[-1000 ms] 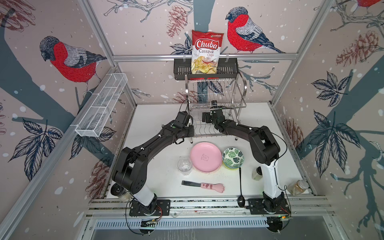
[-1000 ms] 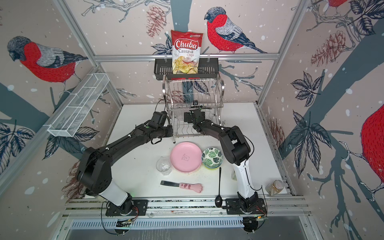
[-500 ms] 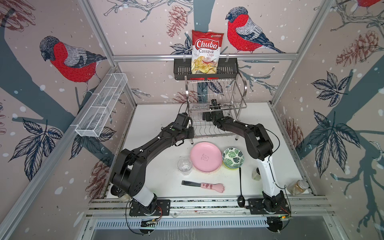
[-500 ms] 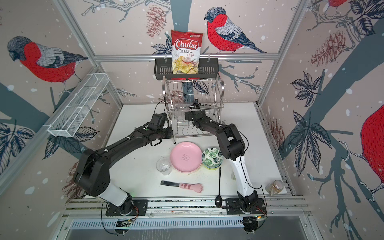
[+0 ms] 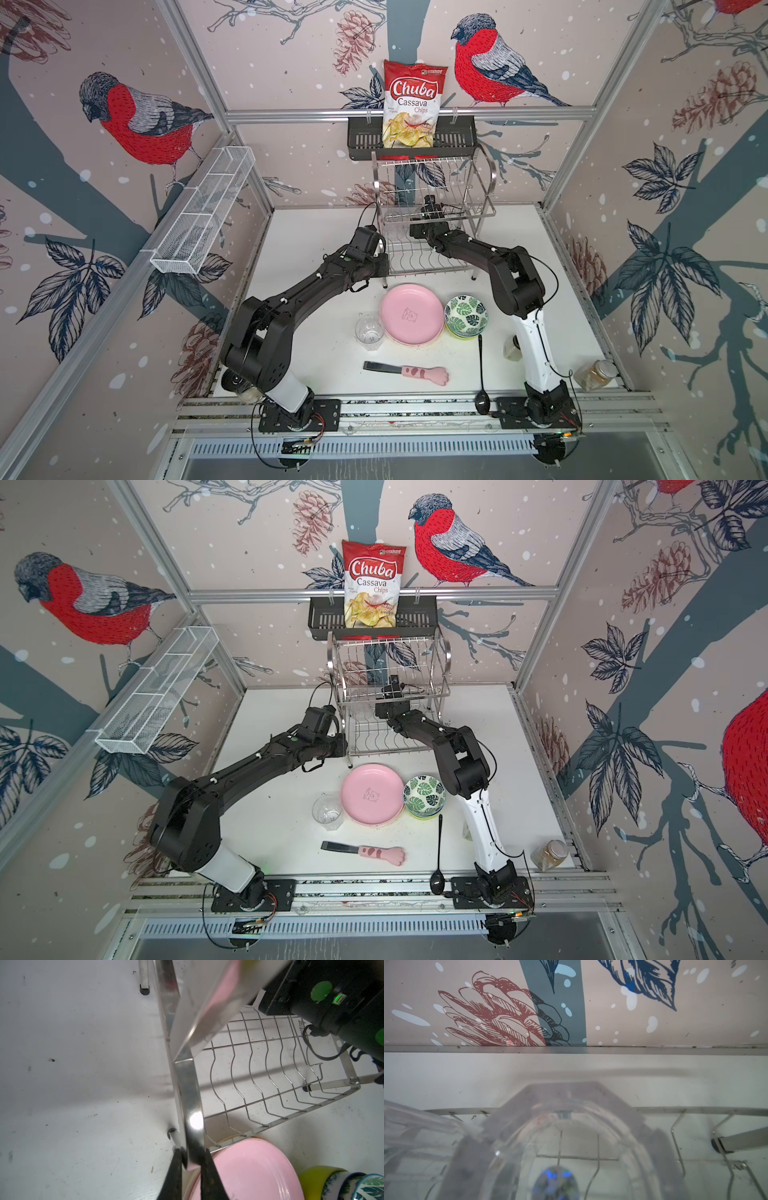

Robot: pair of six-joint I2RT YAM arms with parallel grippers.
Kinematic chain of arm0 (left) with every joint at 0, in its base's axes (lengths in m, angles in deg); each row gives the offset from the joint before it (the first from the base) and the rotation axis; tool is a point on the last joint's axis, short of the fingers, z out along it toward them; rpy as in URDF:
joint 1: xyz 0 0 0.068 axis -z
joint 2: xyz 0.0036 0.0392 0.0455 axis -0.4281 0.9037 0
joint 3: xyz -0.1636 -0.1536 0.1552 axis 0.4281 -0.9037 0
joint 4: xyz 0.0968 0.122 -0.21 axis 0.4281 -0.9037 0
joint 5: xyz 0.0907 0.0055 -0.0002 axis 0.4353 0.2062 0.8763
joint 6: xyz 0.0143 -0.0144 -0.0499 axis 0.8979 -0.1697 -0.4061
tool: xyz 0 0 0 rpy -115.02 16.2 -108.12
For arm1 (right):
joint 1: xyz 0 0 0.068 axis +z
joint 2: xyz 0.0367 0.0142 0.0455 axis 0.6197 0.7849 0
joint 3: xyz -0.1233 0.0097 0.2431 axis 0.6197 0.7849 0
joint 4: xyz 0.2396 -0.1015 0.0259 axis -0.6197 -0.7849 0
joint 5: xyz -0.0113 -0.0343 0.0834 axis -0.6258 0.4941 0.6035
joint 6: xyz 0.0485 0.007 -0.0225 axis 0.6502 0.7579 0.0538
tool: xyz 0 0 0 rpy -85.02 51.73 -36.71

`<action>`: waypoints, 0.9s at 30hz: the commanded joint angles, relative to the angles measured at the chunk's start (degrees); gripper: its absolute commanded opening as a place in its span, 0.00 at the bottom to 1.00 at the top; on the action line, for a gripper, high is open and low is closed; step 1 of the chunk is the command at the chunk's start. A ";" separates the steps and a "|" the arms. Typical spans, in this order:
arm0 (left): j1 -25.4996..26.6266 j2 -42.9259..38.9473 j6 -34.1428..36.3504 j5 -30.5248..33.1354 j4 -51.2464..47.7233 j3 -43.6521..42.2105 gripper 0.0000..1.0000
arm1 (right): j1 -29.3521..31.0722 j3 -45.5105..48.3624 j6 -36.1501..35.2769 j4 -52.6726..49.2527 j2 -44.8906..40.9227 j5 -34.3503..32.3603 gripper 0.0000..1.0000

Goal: Unload the mixed dishes from the dish rack
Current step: 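Close the left gripper on the rack frame while right grips a clear glass, then pull the clear glass out of the rack with right while left holds the rack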

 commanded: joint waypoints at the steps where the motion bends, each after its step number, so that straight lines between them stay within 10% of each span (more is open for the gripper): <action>1: 0.21 1.48 -1.84 -5.01 -4.25 -0.02 0.00 | 0.68 4.10 3.84 0.84 -3.39 4.27 0.43; 27: 0.29 4.39 -2.42 -3.80 -3.95 1.85 0.00 | 4.80 39.78 18.38 19.00 -28.02 7.53 0.31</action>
